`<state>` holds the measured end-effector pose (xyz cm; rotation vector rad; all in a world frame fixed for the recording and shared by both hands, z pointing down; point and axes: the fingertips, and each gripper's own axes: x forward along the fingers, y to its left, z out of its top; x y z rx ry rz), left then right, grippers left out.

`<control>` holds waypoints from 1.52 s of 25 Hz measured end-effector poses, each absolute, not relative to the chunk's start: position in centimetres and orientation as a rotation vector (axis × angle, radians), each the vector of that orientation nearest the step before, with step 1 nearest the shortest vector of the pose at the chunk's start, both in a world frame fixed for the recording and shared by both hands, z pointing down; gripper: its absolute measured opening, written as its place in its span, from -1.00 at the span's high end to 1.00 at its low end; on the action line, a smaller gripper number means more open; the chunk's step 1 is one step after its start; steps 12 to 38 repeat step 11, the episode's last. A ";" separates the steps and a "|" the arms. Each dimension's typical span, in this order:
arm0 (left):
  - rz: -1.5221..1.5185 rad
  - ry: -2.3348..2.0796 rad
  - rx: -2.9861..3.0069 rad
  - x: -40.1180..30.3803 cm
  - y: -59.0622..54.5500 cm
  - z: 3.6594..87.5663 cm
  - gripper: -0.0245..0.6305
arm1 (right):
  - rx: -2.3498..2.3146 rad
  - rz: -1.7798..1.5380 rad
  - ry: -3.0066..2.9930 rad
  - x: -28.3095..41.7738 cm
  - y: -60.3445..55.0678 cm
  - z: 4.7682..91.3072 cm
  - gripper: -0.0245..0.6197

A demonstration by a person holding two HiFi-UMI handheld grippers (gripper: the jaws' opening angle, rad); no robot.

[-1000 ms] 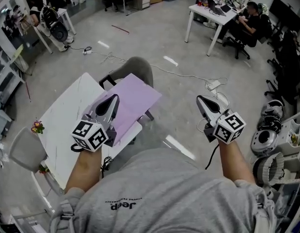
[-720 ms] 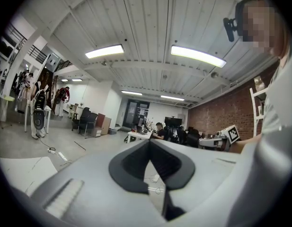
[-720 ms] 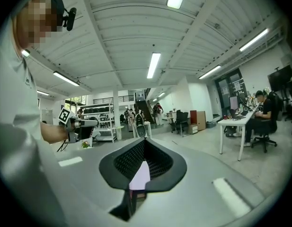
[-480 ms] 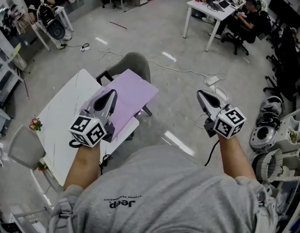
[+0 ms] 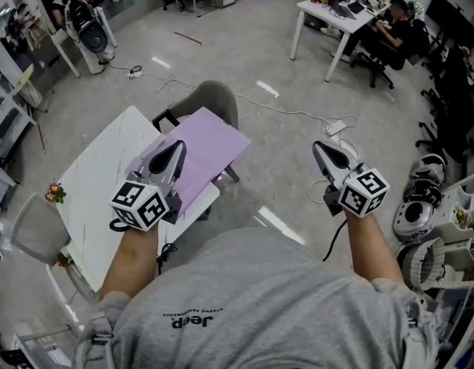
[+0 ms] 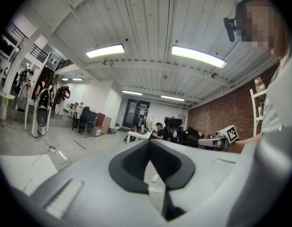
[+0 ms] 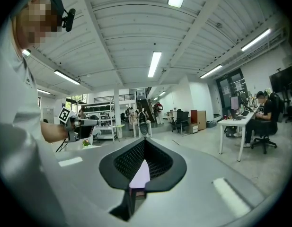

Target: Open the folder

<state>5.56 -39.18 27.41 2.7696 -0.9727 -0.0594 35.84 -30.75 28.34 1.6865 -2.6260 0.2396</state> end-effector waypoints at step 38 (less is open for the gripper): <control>-0.075 -0.989 2.761 4.9 -39.0 27.4 0.78 | 1.677 0.224 -2.629 35.7 -30.7 28.1 0.92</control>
